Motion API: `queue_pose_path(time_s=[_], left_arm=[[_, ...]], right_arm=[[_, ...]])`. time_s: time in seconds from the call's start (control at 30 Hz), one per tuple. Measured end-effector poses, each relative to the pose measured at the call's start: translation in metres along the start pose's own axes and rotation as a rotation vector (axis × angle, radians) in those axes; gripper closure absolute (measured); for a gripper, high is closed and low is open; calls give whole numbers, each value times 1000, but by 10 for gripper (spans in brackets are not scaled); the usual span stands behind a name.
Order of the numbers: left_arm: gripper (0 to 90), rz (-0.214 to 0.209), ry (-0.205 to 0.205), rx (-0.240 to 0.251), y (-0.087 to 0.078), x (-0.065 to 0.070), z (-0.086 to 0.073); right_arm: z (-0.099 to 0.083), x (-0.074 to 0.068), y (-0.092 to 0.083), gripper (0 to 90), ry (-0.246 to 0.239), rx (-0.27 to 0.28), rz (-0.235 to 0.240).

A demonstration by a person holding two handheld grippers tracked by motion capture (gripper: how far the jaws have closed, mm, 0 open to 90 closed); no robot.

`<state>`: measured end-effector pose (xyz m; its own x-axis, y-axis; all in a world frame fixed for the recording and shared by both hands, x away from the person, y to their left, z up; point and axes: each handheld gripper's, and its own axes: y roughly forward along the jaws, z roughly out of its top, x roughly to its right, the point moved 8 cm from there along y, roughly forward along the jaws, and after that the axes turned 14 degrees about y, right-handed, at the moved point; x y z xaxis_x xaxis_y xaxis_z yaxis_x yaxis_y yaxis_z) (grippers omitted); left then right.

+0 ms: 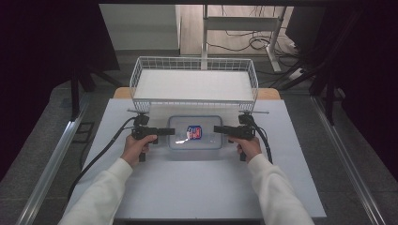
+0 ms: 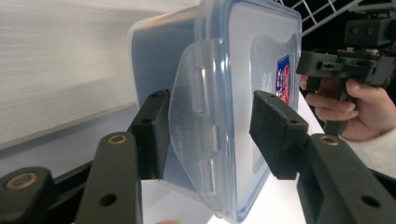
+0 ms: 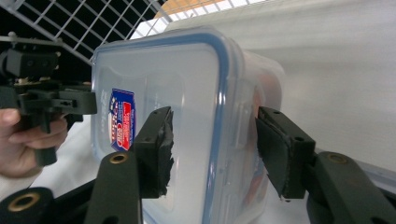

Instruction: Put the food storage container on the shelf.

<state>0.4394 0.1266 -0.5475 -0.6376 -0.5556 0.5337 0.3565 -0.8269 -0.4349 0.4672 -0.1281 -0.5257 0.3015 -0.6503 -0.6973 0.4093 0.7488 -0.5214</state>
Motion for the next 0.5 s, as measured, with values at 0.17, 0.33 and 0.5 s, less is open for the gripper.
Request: queue_pose_path(time_s=[0.17, 0.33, 0.5], left_arm=[[476, 5, -15, 12, 2, -3, 1], [466, 18, -11, 20, 4, -9, 2], [456, 32, -36, 29, 5, -10, 3]], right_arm=[[1, 1, 4, 441, 13, 27, -20], [2, 4, 8, 425, 43, 52, -26], [2, 5, 10, 415, 66, 59, -27]])
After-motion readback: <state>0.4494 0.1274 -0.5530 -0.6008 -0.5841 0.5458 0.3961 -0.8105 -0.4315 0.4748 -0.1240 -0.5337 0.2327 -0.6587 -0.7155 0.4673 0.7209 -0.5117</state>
